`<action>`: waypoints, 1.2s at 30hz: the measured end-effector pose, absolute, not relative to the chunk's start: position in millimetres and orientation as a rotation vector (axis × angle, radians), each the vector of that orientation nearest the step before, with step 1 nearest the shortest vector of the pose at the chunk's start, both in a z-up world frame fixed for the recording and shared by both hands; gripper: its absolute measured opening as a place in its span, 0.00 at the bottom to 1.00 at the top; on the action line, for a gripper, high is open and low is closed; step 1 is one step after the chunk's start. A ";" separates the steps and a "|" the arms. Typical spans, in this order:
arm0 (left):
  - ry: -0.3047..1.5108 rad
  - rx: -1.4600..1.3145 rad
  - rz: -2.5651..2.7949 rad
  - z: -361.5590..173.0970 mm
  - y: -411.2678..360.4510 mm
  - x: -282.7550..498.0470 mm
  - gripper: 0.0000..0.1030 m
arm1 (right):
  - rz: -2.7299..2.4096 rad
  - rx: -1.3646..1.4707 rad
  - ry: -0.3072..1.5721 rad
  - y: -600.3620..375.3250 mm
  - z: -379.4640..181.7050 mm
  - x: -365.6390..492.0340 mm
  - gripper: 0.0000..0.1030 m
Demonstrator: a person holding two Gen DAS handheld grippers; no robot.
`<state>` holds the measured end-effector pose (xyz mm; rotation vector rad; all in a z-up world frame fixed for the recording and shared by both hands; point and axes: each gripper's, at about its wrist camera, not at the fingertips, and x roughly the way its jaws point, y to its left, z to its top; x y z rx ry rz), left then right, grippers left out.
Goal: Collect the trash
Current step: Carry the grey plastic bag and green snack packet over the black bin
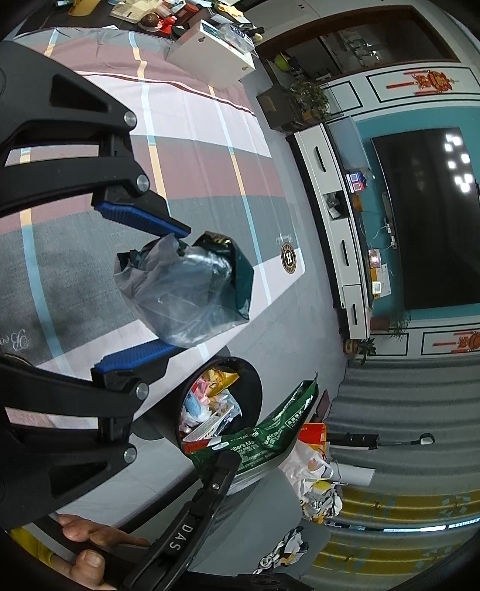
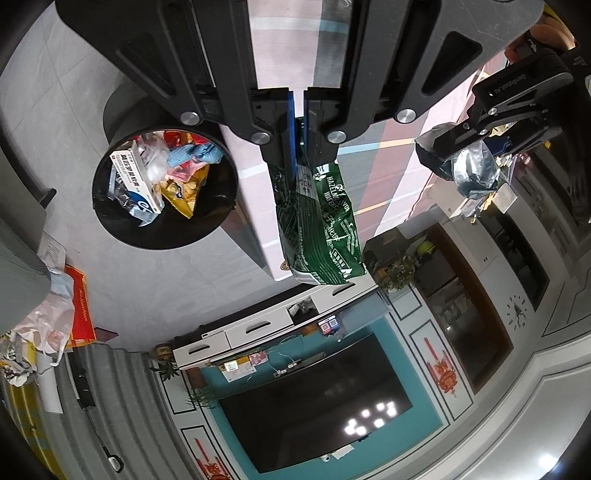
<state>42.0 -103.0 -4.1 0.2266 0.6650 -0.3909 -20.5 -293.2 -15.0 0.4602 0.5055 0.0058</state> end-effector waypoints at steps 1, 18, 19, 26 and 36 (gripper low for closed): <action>0.665 0.230 -0.393 -4.4 -104.2 42.4 0.54 | 0.003 0.463 0.506 -294.8 -15.6 -20.8 0.04; 0.658 0.308 -0.451 -14.9 -144.8 51.3 0.54 | -0.050 0.517 0.500 -325.5 -26.1 -28.9 0.04; 0.657 0.313 -0.454 -15.3 -147.2 51.9 0.54 | -0.054 0.520 0.499 -327.3 -26.5 -29.4 0.04; 0.658 0.341 -0.482 -19.8 -166.7 58.5 0.54 | -0.083 0.542 0.501 -341.2 -33.7 -31.5 0.04; 0.667 0.366 -0.509 -28.2 -187.9 70.0 0.54 | -0.117 0.569 0.506 -359.2 -44.9 -31.9 0.04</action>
